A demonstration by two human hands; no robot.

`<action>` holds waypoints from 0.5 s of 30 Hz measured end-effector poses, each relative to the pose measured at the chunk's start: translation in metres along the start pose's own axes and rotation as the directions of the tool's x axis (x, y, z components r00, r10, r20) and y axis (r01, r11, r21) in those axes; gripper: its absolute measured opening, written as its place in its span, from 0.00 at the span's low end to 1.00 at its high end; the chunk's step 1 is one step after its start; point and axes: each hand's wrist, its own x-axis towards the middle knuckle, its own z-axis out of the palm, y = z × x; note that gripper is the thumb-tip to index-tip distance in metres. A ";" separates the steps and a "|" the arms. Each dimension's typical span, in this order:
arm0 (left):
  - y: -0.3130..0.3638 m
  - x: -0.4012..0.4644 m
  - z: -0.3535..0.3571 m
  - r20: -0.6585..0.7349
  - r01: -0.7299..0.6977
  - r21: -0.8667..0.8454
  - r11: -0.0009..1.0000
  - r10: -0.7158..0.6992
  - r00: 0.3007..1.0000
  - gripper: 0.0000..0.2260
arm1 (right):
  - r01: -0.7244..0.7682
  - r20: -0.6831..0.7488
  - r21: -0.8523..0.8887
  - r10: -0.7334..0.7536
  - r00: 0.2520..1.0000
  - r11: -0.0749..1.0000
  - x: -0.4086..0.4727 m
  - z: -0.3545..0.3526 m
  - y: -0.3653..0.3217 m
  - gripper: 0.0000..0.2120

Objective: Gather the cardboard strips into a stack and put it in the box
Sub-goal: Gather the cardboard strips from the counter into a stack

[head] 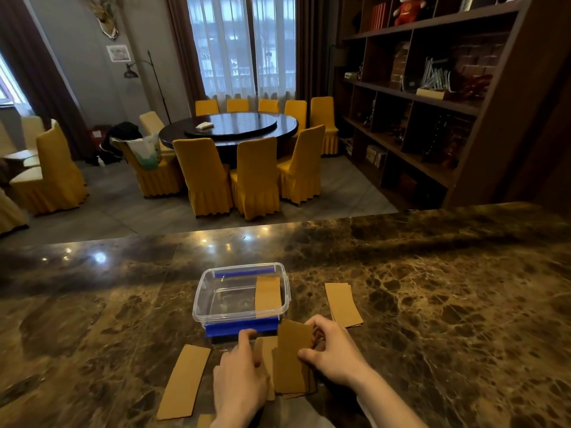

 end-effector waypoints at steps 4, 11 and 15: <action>0.005 -0.003 -0.002 0.057 0.059 0.002 0.998 -0.059 0.997 0.46 | 0.001 -0.006 0.003 -0.001 1.000 1.000 0.000 0.000 0.000 0.12; 0.007 0.002 -0.004 0.134 0.173 -0.192 0.966 -0.149 0.980 0.25 | -0.001 -0.001 0.034 0.001 1.000 0.999 -0.006 -0.004 0.001 0.12; 0.002 0.004 -0.016 0.102 0.113 -0.482 0.869 -0.073 0.992 0.06 | 0.022 0.042 0.121 -0.027 0.999 0.992 -0.009 -0.008 -0.004 0.09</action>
